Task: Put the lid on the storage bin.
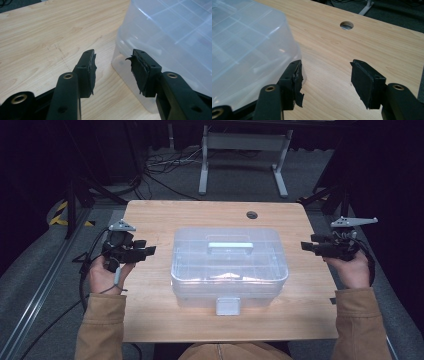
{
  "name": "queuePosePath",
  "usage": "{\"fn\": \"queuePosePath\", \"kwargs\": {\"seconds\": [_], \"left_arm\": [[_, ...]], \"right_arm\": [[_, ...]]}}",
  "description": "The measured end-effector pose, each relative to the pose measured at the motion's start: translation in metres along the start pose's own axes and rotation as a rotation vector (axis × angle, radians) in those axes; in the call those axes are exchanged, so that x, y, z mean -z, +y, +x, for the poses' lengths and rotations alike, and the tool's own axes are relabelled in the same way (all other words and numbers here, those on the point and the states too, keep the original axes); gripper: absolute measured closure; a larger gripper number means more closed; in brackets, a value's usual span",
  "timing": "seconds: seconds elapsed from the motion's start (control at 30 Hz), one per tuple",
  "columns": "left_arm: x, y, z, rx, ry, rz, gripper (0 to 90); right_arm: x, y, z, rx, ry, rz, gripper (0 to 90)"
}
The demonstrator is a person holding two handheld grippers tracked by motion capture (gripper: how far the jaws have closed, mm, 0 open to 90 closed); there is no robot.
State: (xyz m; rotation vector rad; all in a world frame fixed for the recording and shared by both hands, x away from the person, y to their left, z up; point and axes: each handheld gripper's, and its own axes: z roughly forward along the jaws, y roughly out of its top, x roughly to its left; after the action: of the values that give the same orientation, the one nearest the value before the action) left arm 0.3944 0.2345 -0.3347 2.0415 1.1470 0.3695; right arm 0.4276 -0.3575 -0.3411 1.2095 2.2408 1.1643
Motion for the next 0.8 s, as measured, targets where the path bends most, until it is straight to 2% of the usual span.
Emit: {"fn": "queuePosePath", "kwargs": {"seconds": [0.07,0.17,0.37,0.57,0.8], "left_arm": [[-0.004,-0.001,0.002,-0.008,0.012,-0.002,53.7],[-0.011,-0.005,0.005,0.01,0.023,-0.006,52.9],[-0.023,-0.011,0.011,-0.001,0.054,-0.003,51.9],[-0.036,-0.018,0.016,0.0,0.074,-0.002,52.4],[-0.047,-0.022,0.02,0.011,0.078,0.026,52.6]], "right_arm": [[-0.004,-0.003,-0.005,-0.012,-0.014,-0.014,42.6],[-0.008,-0.007,-0.012,-0.025,-0.023,-0.023,42.1],[-0.018,-0.016,-0.023,-0.076,-0.008,-0.044,41.1],[-0.031,-0.027,-0.035,-0.115,-0.011,-0.046,40.2],[-0.042,-0.034,-0.039,-0.111,-0.022,-0.033,39.9]]}}
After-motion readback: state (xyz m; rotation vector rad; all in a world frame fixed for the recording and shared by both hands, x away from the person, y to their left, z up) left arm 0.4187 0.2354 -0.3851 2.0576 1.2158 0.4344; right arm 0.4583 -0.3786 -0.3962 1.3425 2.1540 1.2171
